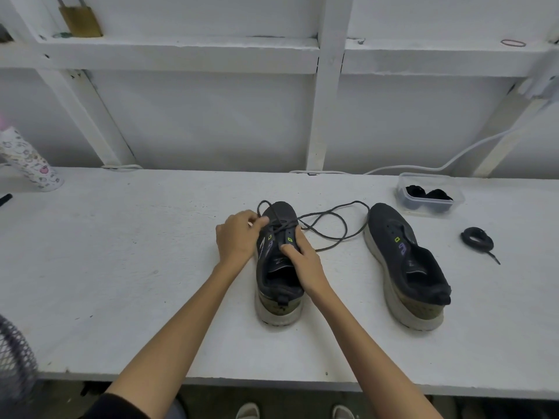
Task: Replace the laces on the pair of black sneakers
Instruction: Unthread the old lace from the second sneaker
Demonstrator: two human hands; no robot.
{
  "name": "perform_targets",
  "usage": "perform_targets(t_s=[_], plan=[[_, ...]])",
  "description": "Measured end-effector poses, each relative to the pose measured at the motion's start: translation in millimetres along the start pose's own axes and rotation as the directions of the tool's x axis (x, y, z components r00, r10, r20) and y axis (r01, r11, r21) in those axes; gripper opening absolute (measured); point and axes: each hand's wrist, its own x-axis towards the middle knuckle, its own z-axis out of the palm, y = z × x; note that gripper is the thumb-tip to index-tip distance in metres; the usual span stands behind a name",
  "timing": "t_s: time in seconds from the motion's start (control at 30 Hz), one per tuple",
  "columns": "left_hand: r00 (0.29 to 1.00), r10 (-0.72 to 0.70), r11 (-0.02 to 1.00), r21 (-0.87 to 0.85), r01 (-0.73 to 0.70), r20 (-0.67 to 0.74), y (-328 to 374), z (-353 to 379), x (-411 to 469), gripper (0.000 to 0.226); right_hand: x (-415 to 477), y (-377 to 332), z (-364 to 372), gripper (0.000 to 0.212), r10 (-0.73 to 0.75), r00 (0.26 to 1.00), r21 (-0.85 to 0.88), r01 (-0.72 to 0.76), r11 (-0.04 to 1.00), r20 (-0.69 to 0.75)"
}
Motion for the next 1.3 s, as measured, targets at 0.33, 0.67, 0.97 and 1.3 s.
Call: perform_targets(t_s=[0.33,0.67,0.97,1.3], plan=[[0.987,-0.096,0.991,-0.078,0.107,0.13,-3,6,-4,0.035,-4,-6,-1,0.074,0.003,1.0,-0.013,-0.003,1.0,0.001],[0.961,-0.17,0.968,-0.144,0.204,0.219,-9,7,-6,0.044,-7,-10,-2,0.067,0.012,1.0,-0.025,-0.012,1.0,0.007],[0.96,-0.278,0.903,-0.355,0.243,-0.048,4,-1,-1,0.037,-9,-12,-3,0.077,0.048,0.999,-0.011,-0.048,0.999,0.011],[0.927,-0.31,0.895,-0.395,0.209,-0.212,9,-12,12,0.04,-10,-15,-2,0.081,0.061,0.998,-0.008,-0.061,0.998,0.004]])
